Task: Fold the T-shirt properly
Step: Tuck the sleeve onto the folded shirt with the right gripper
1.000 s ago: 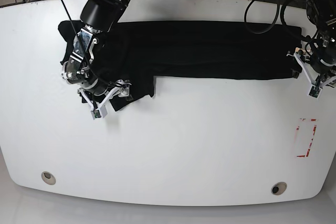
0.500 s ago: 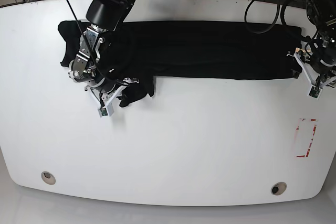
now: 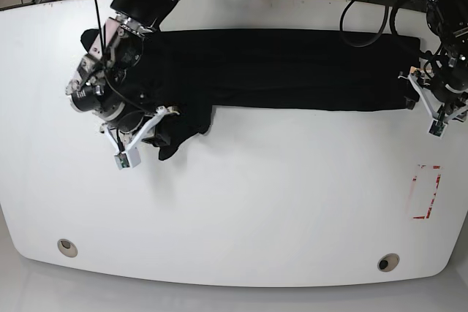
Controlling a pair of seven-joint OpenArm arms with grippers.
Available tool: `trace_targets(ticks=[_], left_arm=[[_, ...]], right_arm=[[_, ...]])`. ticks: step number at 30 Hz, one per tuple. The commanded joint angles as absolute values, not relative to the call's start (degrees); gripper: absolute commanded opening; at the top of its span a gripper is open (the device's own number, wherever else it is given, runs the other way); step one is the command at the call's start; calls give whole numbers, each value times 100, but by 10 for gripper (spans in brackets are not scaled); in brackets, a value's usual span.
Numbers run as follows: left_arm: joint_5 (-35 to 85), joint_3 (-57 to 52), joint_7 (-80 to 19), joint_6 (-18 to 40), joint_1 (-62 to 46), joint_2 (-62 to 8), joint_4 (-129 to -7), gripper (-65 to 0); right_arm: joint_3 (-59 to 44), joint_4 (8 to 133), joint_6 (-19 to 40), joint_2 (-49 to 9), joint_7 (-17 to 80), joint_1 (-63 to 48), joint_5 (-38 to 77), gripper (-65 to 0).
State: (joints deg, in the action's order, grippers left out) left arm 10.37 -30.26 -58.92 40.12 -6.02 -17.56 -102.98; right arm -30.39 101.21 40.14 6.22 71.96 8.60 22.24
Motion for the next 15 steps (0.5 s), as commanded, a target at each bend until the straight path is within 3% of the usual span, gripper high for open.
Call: trace_targets(ticks=[1,8,15], left_arm=[[1059,-3055,-5824,4000,-558,-1851,-10255,-251],[1059,-3055,-5824,4000,-558,-1851,-10123,-251],[1059,-3055,-5815,4000,-558,-1842,-9938,-251]], right_arm=[[-3046,10536,4000,479,7662,760,3037,-650],[-3020,10765,4000,40,8000,84,5095,-650],[-2281,10765,4000,-479,8000,-611,6519,-650]])
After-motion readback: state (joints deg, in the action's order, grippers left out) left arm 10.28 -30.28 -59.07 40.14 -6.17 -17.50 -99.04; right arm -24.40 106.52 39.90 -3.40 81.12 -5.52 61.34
